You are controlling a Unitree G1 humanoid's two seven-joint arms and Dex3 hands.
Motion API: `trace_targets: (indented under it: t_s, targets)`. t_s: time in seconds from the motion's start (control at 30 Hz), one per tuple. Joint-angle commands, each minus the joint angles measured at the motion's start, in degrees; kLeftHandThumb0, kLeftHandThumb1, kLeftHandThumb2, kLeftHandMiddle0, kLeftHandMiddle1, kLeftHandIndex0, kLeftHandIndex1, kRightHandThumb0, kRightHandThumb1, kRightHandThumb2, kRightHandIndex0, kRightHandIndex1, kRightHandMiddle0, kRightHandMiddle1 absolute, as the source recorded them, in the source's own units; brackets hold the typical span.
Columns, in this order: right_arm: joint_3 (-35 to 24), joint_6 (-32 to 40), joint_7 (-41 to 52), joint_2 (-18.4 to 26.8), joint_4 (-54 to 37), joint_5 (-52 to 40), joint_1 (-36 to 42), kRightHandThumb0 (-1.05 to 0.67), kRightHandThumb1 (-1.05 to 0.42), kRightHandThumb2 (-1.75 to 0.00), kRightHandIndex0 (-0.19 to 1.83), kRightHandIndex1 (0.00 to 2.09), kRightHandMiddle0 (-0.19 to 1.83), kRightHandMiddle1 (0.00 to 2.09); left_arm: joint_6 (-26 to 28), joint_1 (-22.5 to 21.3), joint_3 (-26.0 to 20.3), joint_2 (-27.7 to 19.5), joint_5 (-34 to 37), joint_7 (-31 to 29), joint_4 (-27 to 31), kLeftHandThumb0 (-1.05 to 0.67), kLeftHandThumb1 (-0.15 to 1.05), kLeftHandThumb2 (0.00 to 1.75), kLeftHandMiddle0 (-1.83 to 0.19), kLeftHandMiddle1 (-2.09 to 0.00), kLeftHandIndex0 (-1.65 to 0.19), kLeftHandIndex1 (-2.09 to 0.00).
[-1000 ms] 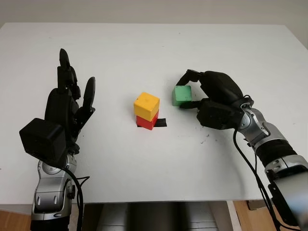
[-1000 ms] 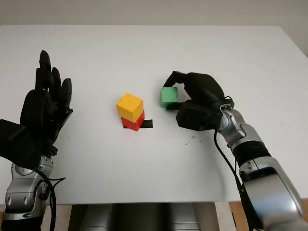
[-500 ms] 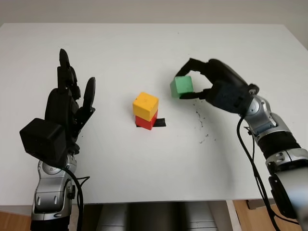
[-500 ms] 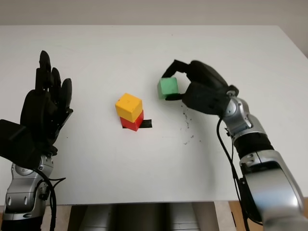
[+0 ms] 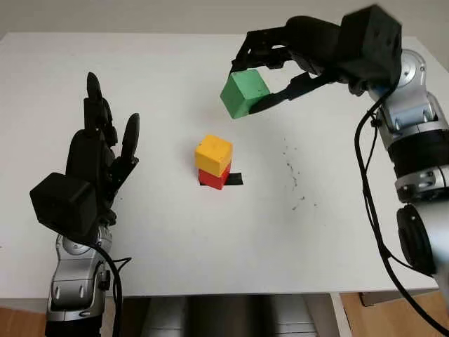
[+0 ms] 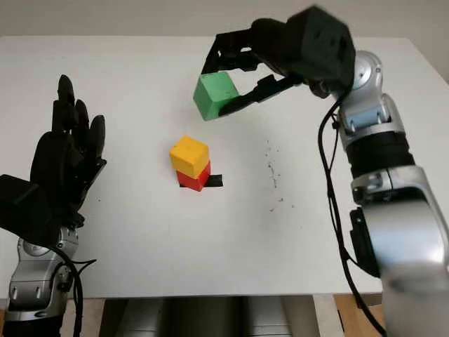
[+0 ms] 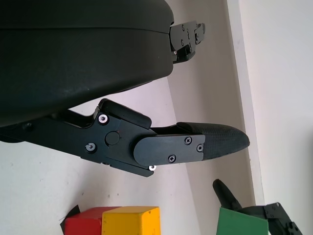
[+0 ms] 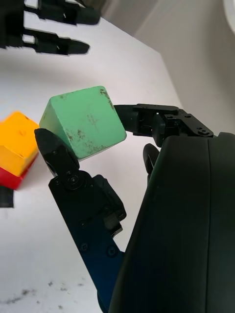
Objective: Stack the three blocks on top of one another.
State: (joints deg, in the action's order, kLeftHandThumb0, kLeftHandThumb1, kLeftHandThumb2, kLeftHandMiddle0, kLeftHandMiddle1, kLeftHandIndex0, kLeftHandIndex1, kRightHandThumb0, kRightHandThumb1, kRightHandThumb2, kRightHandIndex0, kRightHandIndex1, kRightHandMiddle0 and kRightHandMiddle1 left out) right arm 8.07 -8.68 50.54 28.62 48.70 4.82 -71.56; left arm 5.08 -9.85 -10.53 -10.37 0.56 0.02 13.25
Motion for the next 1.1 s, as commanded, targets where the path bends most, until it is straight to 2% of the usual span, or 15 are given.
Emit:
trace_targets:
  t_s: [0.0, 0.17, 0.4, 0.63, 1.07]
  targets:
    - [-0.02, 1.08, 2.77, -0.61, 1.70, -0.69, -3.56, -0.47, -0.90, -0.06, 0.37, 0.04, 0.45, 1.60, 0.04, 0.18, 0.31, 0.30, -0.10, 0.18, 0.67, -0.80, 1.05, 0.49, 0.19, 0.00, 0.19, 0.00]
    - [0.85, 0.74, 9.01, -2.06, 5.46, -0.39, -6.77, -0.50, -0.94, -0.06, 0.34, 0.02, 0.40, 1.67, 0.09, 0.49, 0.43, 0.48, -0.12, 0.39, 0.98, -0.79, 1.05, 0.51, 0.19, 0.00, 0.19, 0.00]
    - [1.62, -3.83, 11.12, -4.12, 10.18, 0.90, -8.34, -0.50, -0.96, -0.06, 0.37, 0.04, 0.40, 1.66, -0.84, 0.88, 0.39, 0.95, -0.40, 0.71, 0.74, -0.79, 1.05, 0.52, 0.19, 0.00, 0.19, 0.00]
    - [1.79, -4.93, 9.10, -6.28, 13.01, 2.12, -8.71, -0.47, -0.96, -0.05, 0.32, 0.02, 0.39, 1.63, -0.34, 1.53, 0.40, 0.67, -0.42, 0.41, 1.49, -0.78, 1.05, 0.54, 0.19, 0.00, 0.19, 0.00]
    - [1.91, -13.05, 2.09, -7.53, 12.07, 3.95, -5.50, -0.44, -0.95, -0.05, 0.32, 0.03, 0.36, 1.60, 0.16, 1.73, 0.17, 0.95, -0.11, 0.74, 1.85, -0.78, 1.05, 0.53, 0.19, 0.00, 0.19, 0.00]
